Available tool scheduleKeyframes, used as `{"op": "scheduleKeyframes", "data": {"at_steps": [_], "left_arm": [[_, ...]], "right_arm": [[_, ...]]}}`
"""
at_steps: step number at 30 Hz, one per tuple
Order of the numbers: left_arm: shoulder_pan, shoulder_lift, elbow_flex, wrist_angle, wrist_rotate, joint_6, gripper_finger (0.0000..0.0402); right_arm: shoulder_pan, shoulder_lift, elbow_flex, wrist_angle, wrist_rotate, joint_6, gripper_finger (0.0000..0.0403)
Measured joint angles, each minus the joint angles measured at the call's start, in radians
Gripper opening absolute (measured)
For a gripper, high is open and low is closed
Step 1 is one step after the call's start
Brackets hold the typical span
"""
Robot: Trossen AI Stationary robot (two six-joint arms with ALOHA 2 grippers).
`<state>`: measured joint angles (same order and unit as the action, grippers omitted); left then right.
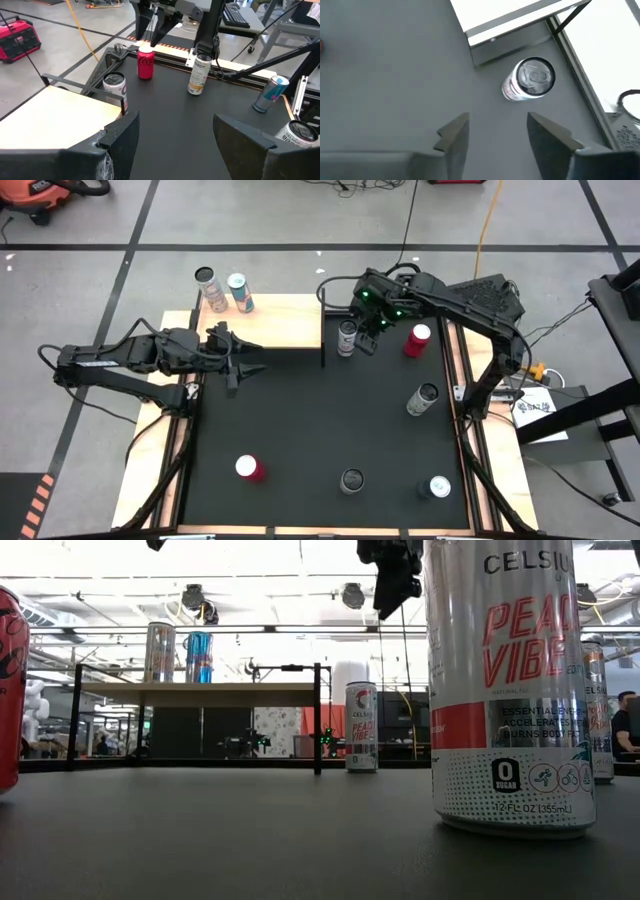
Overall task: Place canned beverage on shelf
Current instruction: Put the top white pink soda can on the shelf
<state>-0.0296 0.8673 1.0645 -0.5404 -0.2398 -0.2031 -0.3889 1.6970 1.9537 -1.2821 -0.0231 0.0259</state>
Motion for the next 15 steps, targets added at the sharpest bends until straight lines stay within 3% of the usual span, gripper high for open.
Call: {"op": "scheduleKeyframes", "data": {"at_steps": [7,15], "left_arm": [[0.000,0.000,0.000,0.000,0.000,0.000,0.0254],[0.000,0.000,0.000,0.000,0.000,0.000,0.0254]], "right_arm": [[0.000,0.001,0.000,0.047,-0.001,0.042,0.0234],[0.000,0.001,0.000,0.081,-0.021,0.065,0.0240]]}}
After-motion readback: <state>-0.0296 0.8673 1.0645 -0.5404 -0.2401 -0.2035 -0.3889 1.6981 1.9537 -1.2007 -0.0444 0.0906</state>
